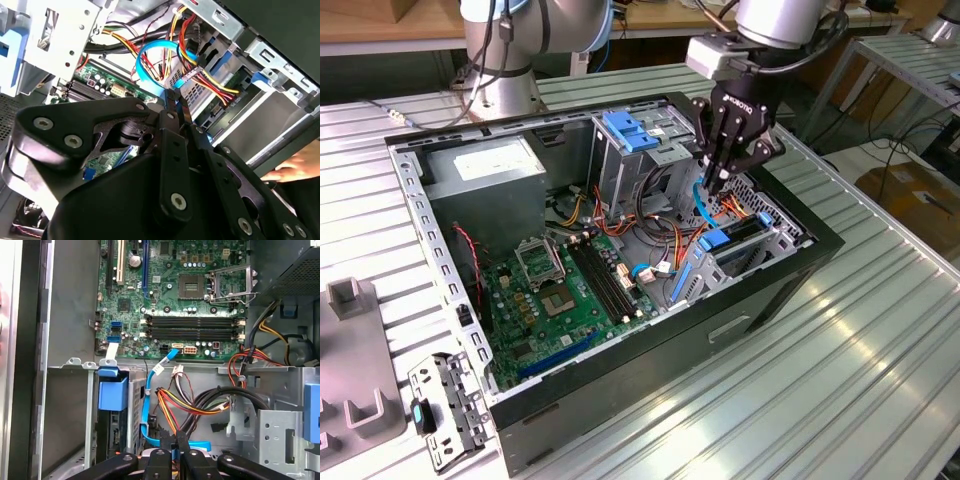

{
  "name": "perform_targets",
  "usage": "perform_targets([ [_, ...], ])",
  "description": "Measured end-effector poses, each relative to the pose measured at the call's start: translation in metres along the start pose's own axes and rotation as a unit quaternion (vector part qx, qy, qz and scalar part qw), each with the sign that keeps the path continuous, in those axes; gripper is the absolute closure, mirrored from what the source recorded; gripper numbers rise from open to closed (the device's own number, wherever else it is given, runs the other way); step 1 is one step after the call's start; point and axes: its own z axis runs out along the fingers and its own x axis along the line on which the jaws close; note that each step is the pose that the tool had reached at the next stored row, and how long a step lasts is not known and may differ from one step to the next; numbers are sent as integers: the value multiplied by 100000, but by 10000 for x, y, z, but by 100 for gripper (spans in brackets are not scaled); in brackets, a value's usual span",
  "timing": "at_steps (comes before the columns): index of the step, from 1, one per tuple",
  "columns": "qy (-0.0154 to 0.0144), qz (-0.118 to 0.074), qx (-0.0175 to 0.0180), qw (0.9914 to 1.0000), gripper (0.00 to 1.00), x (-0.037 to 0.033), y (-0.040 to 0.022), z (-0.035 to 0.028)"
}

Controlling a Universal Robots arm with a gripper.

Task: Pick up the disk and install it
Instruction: 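Insert the second disk wire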

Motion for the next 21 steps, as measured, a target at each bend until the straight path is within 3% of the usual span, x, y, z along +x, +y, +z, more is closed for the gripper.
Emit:
perform_targets([
  [3,-279,-46,299,99999,84,61,21,7],
  [8,-303,-81,390,99999,84,208,33,23],
  [11,-307,-136,439,99998,84,263,40,29],
  [21,-312,-168,476,99998,84,263,74,32],
])
